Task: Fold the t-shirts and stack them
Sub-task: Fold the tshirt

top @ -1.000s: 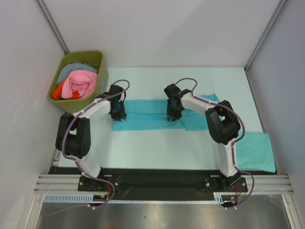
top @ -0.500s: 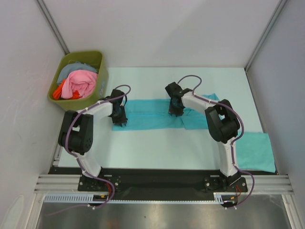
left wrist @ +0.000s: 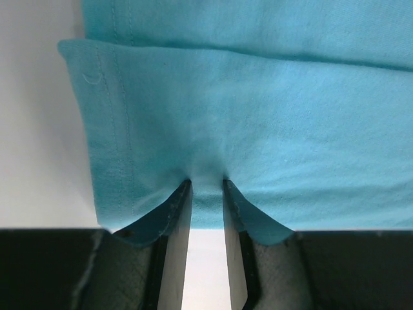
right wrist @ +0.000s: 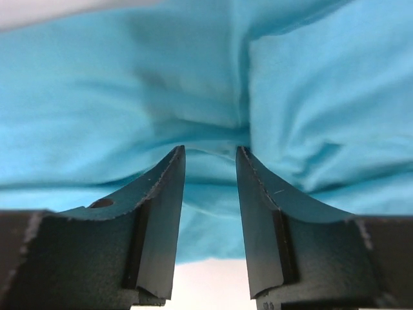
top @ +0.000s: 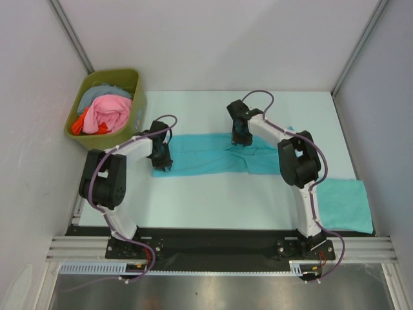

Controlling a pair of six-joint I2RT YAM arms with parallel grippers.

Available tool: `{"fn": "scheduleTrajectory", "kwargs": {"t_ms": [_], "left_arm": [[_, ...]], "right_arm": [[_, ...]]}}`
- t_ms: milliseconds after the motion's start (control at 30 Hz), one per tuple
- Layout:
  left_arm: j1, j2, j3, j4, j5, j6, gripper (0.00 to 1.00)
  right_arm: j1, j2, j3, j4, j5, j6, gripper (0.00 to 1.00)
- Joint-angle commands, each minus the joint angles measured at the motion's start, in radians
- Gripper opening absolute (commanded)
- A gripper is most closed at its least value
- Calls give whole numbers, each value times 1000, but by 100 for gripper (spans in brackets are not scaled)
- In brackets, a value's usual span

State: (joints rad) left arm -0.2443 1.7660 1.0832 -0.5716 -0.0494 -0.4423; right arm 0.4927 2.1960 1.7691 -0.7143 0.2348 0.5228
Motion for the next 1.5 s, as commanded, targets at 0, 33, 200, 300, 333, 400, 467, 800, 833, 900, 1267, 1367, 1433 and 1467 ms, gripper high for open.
{"fn": "scheduleTrajectory", "kwargs": {"t_ms": [0, 33, 200, 300, 333, 400, 467, 800, 833, 900, 1267, 1367, 1433, 1467], "left_arm": [[7, -28, 30, -11, -33, 30, 31], [5, -33, 37, -14, -27, 34, 31], [-19, -72, 58, -30, -7, 60, 31], [-35, -97, 57, -16, 16, 65, 31], [-39, -100, 60, -10, 25, 63, 31], [-46, -99, 64, -10, 39, 62, 31], [-52, -82, 76, -10, 42, 62, 31], [-61, 6, 147, 30, 231, 62, 30], [-65, 4, 146, 74, 277, 62, 32], [-96, -17, 141, 125, 380, 57, 35], [-252, 105, 136, 567, 684, -280, 42], [-289, 141, 121, 735, 669, -386, 39], [-311, 159, 135, 751, 610, -406, 38], [-337, 170, 159, 740, 588, -412, 38]], "right_arm": [[-9, -136, -29, -54, 29, -61, 43], [-16, -162, -58, -53, 5, -67, 44], [-72, -324, -232, -30, -94, -102, 43], [-103, -387, -342, 7, -149, -106, 41], [-123, -395, -387, 9, -173, -99, 38], [-131, -426, -428, 27, -180, -86, 33], [-138, -449, -485, 50, -178, -78, 27], [-342, -558, -592, 56, -300, -92, 38], [-362, -567, -594, 62, -324, -133, 41], [-419, -565, -585, 61, -370, -177, 47], [-563, -427, -462, 110, -540, -236, 46], [-579, -388, -439, 124, -566, -241, 45], [-586, -361, -415, 115, -612, -251, 45], [-589, -340, -404, 102, -612, -256, 45]]}}
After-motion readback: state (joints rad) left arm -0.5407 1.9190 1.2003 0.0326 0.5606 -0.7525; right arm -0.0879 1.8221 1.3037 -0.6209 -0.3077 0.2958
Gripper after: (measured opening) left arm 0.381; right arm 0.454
